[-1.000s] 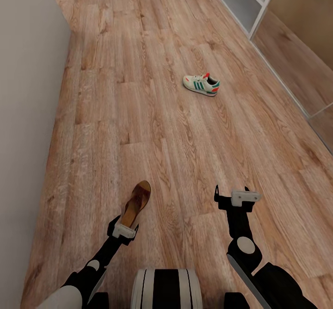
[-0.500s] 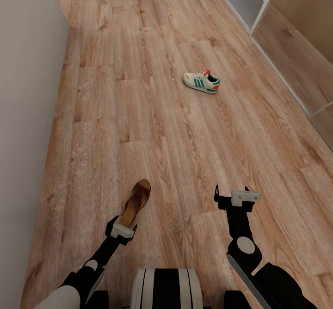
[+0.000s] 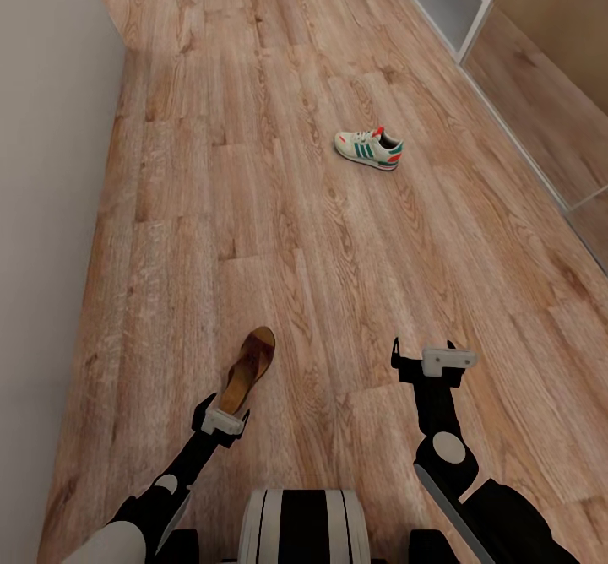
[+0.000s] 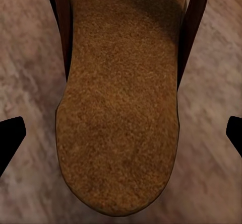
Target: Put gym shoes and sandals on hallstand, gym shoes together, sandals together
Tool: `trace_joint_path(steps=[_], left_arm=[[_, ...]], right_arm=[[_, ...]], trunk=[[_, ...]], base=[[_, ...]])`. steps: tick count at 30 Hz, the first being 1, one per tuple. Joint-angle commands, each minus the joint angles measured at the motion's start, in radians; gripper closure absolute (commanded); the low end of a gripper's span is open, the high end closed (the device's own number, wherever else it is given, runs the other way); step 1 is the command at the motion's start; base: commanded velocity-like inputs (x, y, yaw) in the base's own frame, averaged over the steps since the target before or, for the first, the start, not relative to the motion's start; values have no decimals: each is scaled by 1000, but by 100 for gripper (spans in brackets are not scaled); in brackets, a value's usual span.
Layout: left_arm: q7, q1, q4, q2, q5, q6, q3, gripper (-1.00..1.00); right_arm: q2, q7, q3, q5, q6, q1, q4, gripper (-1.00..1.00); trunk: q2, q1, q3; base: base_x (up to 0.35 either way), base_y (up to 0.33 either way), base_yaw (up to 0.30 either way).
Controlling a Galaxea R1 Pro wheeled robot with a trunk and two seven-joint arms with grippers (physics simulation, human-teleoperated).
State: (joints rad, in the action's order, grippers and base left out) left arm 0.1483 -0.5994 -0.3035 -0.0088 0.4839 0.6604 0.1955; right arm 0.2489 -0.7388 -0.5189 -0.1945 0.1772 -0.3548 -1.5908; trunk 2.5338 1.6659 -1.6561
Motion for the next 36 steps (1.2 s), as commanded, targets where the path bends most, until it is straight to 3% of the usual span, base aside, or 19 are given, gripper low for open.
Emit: trace_joint_path(steps=[1,36], left_arm=[[8,0,0,-1,2,2,9,-100],[8,-6,0,0,2,2,9,-100]], right_arm=[[1,-8,-3,-3,7,-1,-2,-100],[1,-10,-3,-3,6,-1,-2,-100]], trunk=[[0,0,-1],[0,0,-21]], base=[[0,0,0],[0,0,0]])
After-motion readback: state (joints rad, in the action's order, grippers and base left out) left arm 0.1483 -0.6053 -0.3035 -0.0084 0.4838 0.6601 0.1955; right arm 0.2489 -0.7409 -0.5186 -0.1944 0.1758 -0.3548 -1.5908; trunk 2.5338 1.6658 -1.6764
